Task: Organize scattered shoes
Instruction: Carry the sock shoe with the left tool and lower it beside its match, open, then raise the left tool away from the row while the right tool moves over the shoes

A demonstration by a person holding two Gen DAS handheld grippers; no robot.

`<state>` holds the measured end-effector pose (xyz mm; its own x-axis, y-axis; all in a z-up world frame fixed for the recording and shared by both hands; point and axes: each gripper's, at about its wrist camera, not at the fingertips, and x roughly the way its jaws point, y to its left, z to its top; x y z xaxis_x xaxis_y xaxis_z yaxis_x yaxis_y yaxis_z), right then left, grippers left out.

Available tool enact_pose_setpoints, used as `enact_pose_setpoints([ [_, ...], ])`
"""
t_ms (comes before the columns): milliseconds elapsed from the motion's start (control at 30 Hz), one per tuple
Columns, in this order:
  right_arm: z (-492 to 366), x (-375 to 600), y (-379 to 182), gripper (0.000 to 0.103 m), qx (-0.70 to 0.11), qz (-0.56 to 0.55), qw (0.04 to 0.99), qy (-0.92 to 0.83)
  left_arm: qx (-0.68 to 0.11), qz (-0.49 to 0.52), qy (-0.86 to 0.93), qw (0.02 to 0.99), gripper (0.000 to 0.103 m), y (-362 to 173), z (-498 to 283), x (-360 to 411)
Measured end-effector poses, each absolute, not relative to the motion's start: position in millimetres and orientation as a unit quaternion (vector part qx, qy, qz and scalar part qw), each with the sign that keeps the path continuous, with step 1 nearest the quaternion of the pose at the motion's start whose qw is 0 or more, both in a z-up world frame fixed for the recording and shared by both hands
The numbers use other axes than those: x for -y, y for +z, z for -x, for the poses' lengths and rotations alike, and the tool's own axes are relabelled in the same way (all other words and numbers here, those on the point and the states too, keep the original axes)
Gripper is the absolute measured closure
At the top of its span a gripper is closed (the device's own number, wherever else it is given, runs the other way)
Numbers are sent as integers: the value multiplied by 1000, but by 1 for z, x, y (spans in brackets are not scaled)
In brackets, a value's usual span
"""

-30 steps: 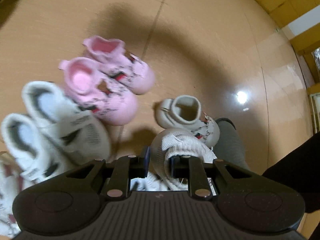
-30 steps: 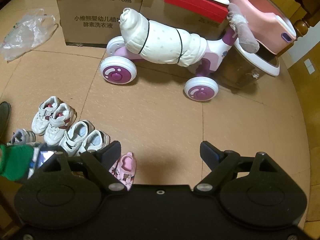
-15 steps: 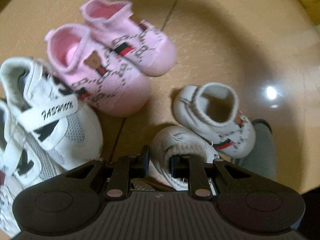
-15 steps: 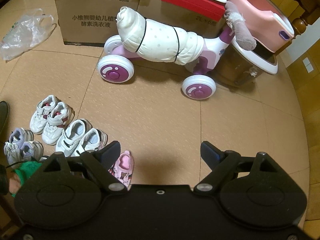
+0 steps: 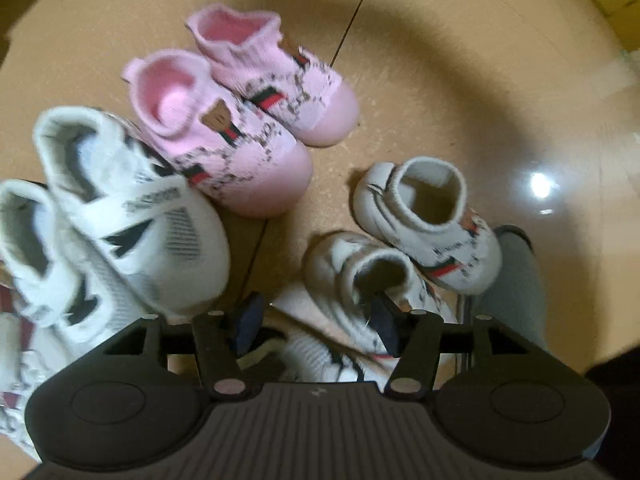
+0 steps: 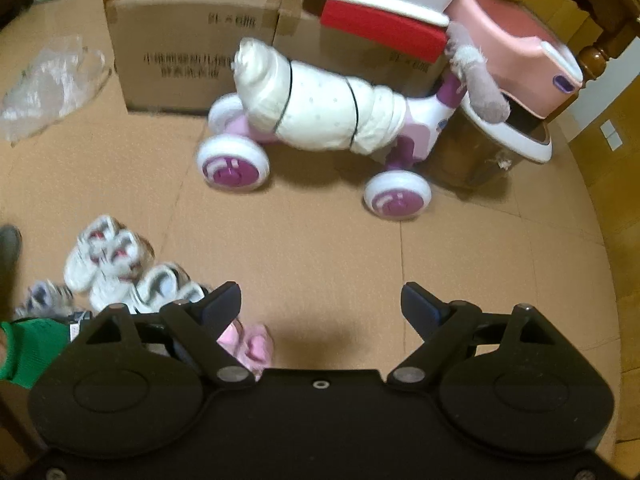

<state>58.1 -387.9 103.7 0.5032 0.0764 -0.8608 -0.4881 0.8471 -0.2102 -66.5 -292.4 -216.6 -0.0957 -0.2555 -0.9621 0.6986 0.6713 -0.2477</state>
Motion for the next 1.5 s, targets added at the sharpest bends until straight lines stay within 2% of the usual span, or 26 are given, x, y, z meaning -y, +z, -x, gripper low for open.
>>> enact_pose_setpoints([
  [333,-20,355,141,15,-429,189,868,161,-597,-178,-321,713,45,-132,11,177],
  [467,16,349,151,15,-412,153,880,180,-585,-168,-286,740,44,-101,18,121],
  [633,48,345,142,15,-415,88,879,219,-563,-165,-268,764,35,-35,53,45],
  [700,62,333,130,15,-426,79,876,214,-552,-173,-265,772,28,-17,63,30],
  [767,76,322,118,15,-432,73,875,207,-517,-190,-250,797,15,16,82,20],
  [867,109,302,92,13,-446,59,873,189,-482,-185,-234,824,14,44,101,15],
  [1067,152,279,63,9,-474,95,862,154,-465,-120,-238,844,14,48,138,17],
  [1300,194,261,63,9,-472,114,865,129,-498,-63,-256,826,14,26,155,20],
  [1467,223,254,69,8,-457,129,872,117,-477,-55,-266,836,14,32,162,18],
  [1500,229,254,70,5,-455,128,874,114,-474,-46,-274,835,14,35,164,16],
])
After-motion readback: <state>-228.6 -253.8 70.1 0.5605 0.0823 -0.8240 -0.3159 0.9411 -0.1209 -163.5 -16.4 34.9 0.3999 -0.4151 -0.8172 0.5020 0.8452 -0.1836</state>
